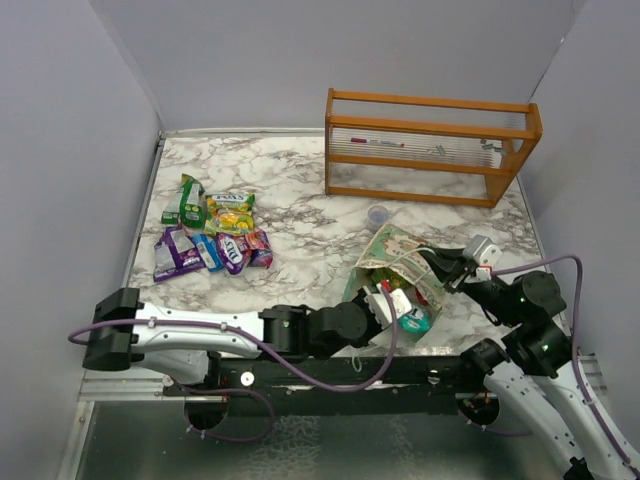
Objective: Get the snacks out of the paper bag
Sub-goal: Take out the snack from the paper bag, then place the snack at the center of the board.
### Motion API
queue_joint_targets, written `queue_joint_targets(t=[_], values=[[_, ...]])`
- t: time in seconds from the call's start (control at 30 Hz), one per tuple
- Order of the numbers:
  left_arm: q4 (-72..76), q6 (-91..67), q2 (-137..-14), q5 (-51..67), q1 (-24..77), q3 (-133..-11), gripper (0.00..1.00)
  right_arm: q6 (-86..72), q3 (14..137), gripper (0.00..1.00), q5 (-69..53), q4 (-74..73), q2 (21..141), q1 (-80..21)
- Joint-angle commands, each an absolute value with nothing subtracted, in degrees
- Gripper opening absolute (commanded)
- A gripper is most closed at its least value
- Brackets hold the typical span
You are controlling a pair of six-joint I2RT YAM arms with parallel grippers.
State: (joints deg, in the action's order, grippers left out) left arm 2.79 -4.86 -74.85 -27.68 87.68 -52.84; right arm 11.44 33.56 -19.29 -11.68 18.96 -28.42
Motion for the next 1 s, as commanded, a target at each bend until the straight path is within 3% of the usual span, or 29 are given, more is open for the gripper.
queue_joint_targets(t=[0.0, 0.27, 0.5, 0.67, 0.83, 0.97], values=[[-2.0, -8.9, -67.1, -27.3, 88.2, -54.1, 0.0, 12.0, 33.1, 0.02, -18.1, -9.8, 17.8, -28.5], [-13.4, -13.4, -55.7, -24.6, 88.2, -56.8, 0.0, 12.0, 32.7, 0.02, -18.6, -9.4, 17.4, -28.5], [-39.9, -19.6, -53.3, -29.5, 88.2, -69.1, 0.0, 12.0, 32.5, 0.02, -18.6, -9.1, 16.6, -28.5], [-49.1, -22.0, -47.1, -30.6, 88.2, -71.4, 0.0, 12.0, 32.3, 0.02, -18.7, -8.9, 16.2, -28.5], [-57.8, -33.0, -39.7, -44.8, 88.2, -72.1, 0.0, 11.9, 32.2, 0.02, -18.7, -8.8, 16.1, -28.5], [-65.7, -49.0, -42.1, -53.3, 88.2, -68.0, 0.0, 11.9, 32.2, 0.02, -18.8, -8.7, 16.3, -28.5]])
